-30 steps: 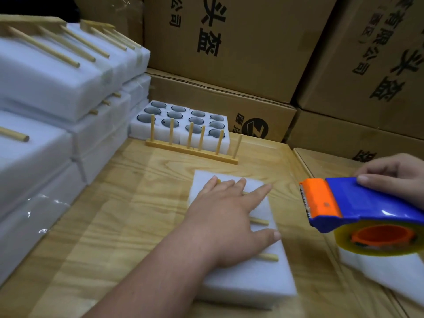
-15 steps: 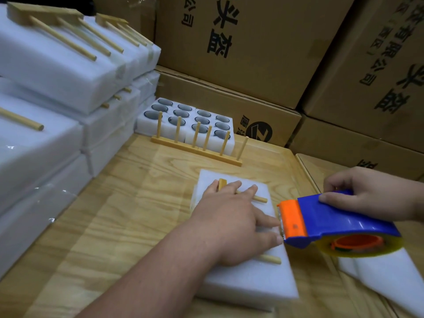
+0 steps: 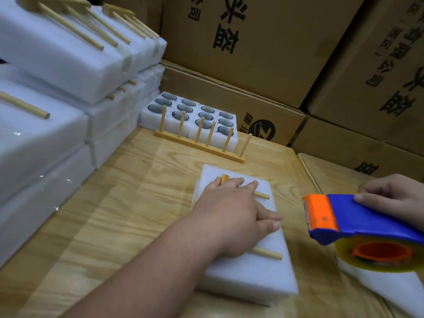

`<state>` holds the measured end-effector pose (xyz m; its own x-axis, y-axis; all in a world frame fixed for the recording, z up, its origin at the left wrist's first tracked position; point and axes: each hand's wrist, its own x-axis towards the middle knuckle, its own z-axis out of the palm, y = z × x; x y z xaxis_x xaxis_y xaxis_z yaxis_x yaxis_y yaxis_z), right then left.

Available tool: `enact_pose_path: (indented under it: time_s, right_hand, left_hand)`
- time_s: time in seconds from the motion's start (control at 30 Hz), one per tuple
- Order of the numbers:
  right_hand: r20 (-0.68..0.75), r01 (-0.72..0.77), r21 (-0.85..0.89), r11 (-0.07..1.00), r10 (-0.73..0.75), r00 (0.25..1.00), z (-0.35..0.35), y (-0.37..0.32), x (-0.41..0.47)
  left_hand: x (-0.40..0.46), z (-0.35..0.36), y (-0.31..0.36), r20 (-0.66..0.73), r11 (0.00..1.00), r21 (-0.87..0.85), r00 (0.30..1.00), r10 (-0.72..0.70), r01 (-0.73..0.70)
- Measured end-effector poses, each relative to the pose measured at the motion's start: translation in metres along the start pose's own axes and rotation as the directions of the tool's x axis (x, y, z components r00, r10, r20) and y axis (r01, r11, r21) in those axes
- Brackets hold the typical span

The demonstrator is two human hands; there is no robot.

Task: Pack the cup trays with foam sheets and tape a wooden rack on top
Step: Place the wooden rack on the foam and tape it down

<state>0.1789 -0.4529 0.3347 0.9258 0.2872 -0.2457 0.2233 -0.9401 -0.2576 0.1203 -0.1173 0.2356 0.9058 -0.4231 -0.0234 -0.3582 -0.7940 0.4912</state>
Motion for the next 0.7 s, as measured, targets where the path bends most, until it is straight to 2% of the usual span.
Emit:
enact_pose_path:
  time_s: [0.1,0.3,0.5,0.7]
  right_hand:
    - [0.064,-0.049,-0.080,0.996,0.054,0.997,0.004,-0.024,0.007]
    - [0.171,-0.009,-0.299,0.954,0.063,0.983,0.007,-0.082,0.034]
    - [0.216,0.061,-0.548,0.834,0.071,0.974,-0.004,-0.134,0.057]
    - [0.266,0.060,-0.697,0.714,0.179,0.947,-0.006,-0.174,0.075]
  left_hand:
    - [0.001,0.000,0.001,0.005,0.999,0.038,1.000,0.002,-0.002]
    - [0.001,-0.001,0.004,0.018,0.995,0.104,1.000,-0.001,-0.001]
    - [0.002,0.000,0.005,0.012,0.988,0.156,1.000,-0.003,0.001]
    - [0.001,0.000,0.005,-0.021,0.993,0.118,1.000,0.008,-0.005]
